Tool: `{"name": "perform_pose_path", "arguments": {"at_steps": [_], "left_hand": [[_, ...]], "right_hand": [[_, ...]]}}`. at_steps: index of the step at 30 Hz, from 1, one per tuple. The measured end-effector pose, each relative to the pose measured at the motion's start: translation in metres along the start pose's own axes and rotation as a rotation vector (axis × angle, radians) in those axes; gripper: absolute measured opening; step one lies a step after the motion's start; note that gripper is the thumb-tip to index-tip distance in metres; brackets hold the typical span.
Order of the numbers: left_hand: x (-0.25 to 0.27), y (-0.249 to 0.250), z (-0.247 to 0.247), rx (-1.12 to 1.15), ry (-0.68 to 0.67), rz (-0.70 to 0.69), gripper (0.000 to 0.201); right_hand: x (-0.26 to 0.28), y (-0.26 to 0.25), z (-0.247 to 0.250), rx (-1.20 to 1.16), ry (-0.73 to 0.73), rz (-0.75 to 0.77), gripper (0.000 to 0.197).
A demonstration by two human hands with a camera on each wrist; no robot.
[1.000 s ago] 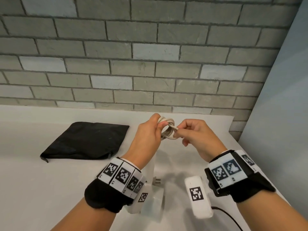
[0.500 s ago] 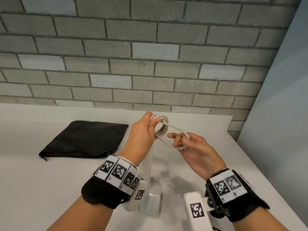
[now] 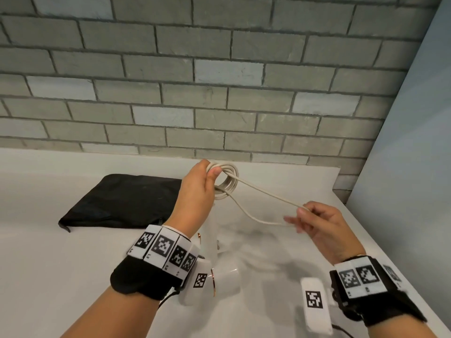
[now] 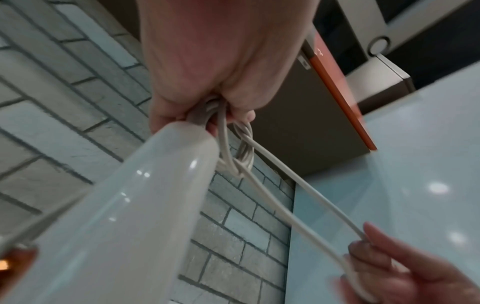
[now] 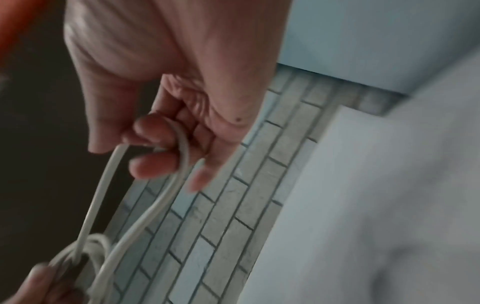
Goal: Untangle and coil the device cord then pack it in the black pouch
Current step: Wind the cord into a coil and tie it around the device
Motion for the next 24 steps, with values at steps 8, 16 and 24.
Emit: {"name": "perform_pose_path", "arguments": {"at_steps": [8, 16, 24], "left_hand": [[0.000, 0.001, -0.001, 0.002, -0.012, -0.003, 0.024], [-0.001, 0.002, -0.003, 0.065, -0.008, 0.057, 0.019], [0.001, 0.006, -0.011, -0.003, -0.025, -0.009, 0.023]], "right_hand": [[-0.003, -0.008, 0.019, 0.602, 0.304, 0.082, 0.037], [-0.007, 0.026, 0.015, 1.017, 0.512, 0.073, 0.023], [0.004, -0.024, -0.123, 0.944, 0.098, 0.272, 0.021]]}}
Point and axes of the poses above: each hand's wrist, its own x-axis away from the middle knuckle, its own z-axis out of the back of the hand, y = z × x, the point moved 6 cm from there along -x, towards the middle knuckle, and after that the axes turned 15 degrees about -z, right-handed, at the moved point
